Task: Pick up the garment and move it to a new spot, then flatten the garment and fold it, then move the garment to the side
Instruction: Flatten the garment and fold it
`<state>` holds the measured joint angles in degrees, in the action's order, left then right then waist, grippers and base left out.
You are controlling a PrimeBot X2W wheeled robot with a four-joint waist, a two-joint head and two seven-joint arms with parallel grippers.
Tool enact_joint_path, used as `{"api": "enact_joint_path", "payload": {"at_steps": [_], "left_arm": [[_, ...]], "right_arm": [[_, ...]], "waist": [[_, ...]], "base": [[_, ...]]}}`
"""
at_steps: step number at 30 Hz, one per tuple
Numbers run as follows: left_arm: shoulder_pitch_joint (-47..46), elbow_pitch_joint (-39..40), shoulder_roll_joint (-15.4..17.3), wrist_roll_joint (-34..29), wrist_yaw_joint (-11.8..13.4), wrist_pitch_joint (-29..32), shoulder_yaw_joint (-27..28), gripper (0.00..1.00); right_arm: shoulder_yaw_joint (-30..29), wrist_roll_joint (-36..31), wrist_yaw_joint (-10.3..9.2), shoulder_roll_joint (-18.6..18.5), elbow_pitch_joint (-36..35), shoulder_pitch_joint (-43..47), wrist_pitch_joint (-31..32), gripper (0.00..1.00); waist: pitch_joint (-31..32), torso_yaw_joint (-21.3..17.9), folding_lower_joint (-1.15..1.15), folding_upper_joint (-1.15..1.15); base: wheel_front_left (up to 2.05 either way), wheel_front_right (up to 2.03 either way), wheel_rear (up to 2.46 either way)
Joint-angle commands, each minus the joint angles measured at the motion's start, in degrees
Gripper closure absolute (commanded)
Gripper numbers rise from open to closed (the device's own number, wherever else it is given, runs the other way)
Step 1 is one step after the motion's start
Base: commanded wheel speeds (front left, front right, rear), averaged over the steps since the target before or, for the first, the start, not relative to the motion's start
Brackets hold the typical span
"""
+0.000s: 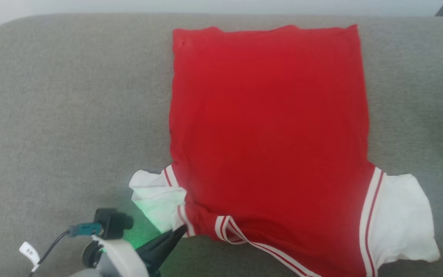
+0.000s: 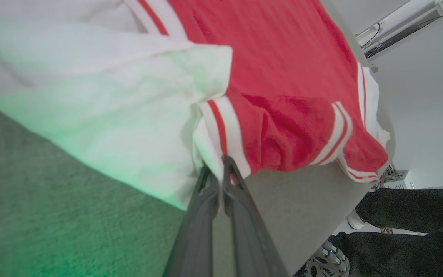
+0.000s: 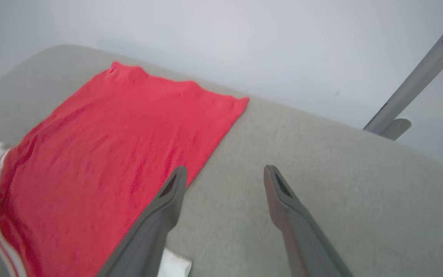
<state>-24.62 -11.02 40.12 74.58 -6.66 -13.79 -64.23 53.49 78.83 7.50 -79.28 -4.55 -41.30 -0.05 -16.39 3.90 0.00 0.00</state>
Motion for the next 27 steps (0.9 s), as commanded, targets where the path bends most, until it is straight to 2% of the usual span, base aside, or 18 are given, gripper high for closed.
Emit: {"api": "enact_joint_path", "payload": {"at_steps": [1, 3, 7, 10, 14, 18, 22, 27], "left_arm": [[-1.36, 0.75, -0.52, -0.76, 0.43, -0.23, 0.18, 1.00], [-2.49, 1.45, -0.93, -1.58, 0.69, 0.28, 0.16, 1.00], [-5.21, 1.82, -2.58, -2.83, 0.51, 1.09, -0.08, 1.00], [-6.83, 1.47, -3.77, -3.49, 0.17, 1.51, -0.19, 1.00], [-8.19, 1.01, -4.99, -4.16, -0.11, 1.82, -0.82, 1.00], [-8.85, 0.50, -5.80, -4.57, -0.28, 1.52, -1.04, 1.00], [-9.38, -0.01, -6.47, -4.77, -0.39, 1.28, -1.34, 1.00], [-9.65, -0.81, -6.71, -5.00, -0.39, 1.00, -1.53, 1.00]], "right_arm": [[-1.84, 0.06, -0.02, 3.24, 2.68, -2.43, 0.07, 0.00], [-4.08, -1.81, -0.03, 7.22, 7.72, -6.23, 1.95, 0.00], [-6.43, -5.54, -0.03, 17.84, 20.19, -14.25, 7.69, 0.00], [-5.76, -10.55, -0.03, 24.73, 29.73, -20.54, 13.04, 0.00], [-3.32, -16.22, -0.03, 30.70, 40.79, -27.28, 22.09, 0.00], [-1.59, -17.89, -0.03, 33.85, 48.97, -31.43, 30.54, 0.00], [-1.09, -19.59, -0.06, 35.29, 56.41, -34.39, 35.50, 0.00], [-0.96, -19.94, -0.05, 36.36, 60.20, -35.96, 38.61, 0.00]], "waist": [[-1.39, 1.38, 0.00, 0.00], [-2.64, 2.50, 0.00, 0.00], [-5.15, 5.43, 0.00, 0.00], [-6.93, 7.48, 0.00, 0.00], [-8.98, 10.23, 0.00, 0.00], [-10.75, 12.59, 0.00, 0.00], [-12.39, 14.22, 0.00, 0.00], [-13.29, 14.97, 0.00, 0.00]], "base": [[0.00, 0.00, 0.00], [0.00, 0.00, 0.00], [0.00, 0.00, 0.00], [0.00, 0.00, 0.00], [0.00, 0.00, 0.00], [0.00, 0.00, 0.00], [0.00, 0.00, 0.00], [0.00, 0.00, 0.00]]}}
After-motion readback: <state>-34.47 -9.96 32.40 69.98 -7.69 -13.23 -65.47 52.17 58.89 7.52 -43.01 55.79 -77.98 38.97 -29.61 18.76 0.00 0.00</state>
